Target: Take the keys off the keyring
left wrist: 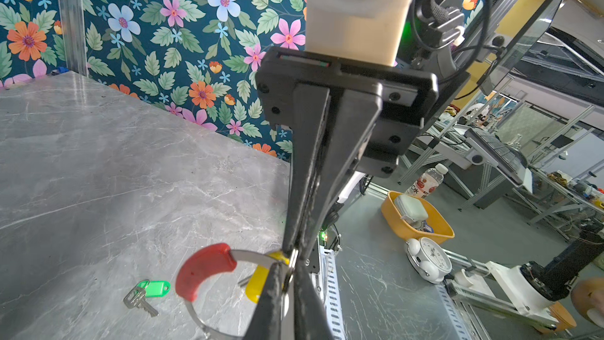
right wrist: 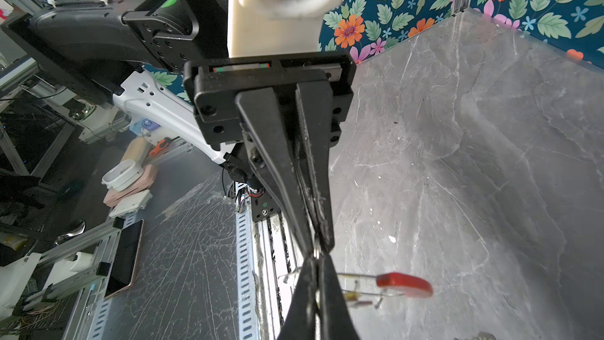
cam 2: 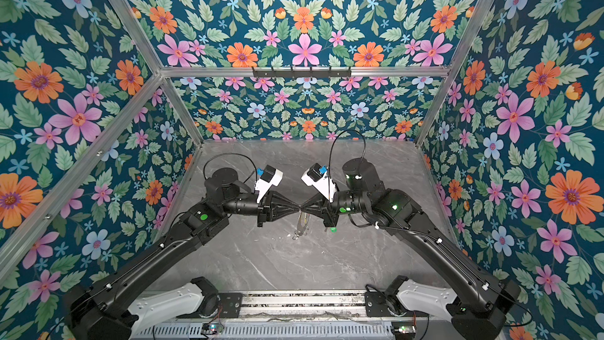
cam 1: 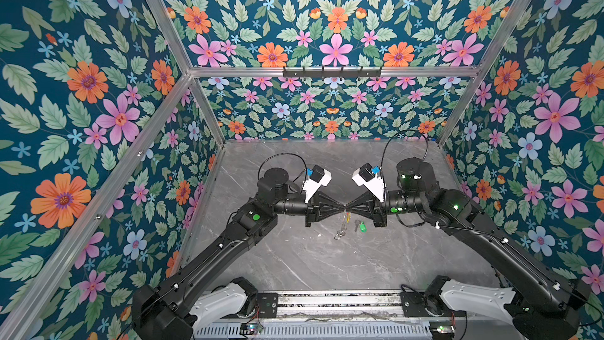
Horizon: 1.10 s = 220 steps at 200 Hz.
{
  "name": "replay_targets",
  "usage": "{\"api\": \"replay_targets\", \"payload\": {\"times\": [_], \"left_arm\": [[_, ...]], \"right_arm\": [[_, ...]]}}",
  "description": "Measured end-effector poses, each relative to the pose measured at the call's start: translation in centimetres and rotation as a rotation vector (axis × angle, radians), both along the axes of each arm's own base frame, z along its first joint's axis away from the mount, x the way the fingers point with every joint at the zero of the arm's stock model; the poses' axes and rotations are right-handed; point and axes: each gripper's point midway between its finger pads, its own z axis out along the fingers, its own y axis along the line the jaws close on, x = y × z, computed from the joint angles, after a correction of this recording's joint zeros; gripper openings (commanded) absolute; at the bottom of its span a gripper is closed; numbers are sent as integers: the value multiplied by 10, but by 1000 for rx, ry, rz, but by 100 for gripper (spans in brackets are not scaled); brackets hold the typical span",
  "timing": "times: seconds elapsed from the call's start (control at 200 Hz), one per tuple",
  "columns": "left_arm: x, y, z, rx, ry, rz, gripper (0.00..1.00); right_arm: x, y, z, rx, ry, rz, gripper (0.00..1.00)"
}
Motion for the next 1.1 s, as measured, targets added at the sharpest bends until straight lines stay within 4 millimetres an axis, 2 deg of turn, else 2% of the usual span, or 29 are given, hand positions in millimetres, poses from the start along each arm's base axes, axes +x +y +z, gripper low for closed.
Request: {"api": "replay_targets", "payload": {"times": [0.025, 0.145, 0.255, 0.385, 0.435, 0.595, 0.76, 0.84, 1.1], "left_arm": [[-1, 0, 0, -1, -2, -4, 0], [-1, 0, -1, -7, -1, -7, 0], [0, 1, 1, -30, -16, 7, 0], [1, 5, 5, -68, -43, 44, 0], [1, 6, 7, -85, -62, 56, 0], [3, 8, 16, -128, -97, 85, 0], [1, 10, 24, -162, -122, 88, 0], [1, 10, 25, -173, -117, 87, 0], [-3, 13, 26, -211, -123, 86, 0]], "right_arm": [[0, 0, 0, 0, 0, 0, 0], [0, 0, -1, 2, 0, -4, 0], [1, -1, 1, 15, -1, -17, 22], [4, -6, 8, 50, -52, -61, 38], [5, -9, 10, 63, -69, -88, 42], [10, -16, 12, 95, -109, -138, 44], [13, -13, 4, 103, -105, -144, 40], [9, -12, 2, 130, -108, -127, 41], [-9, -7, 27, 284, -148, -35, 41]]}}
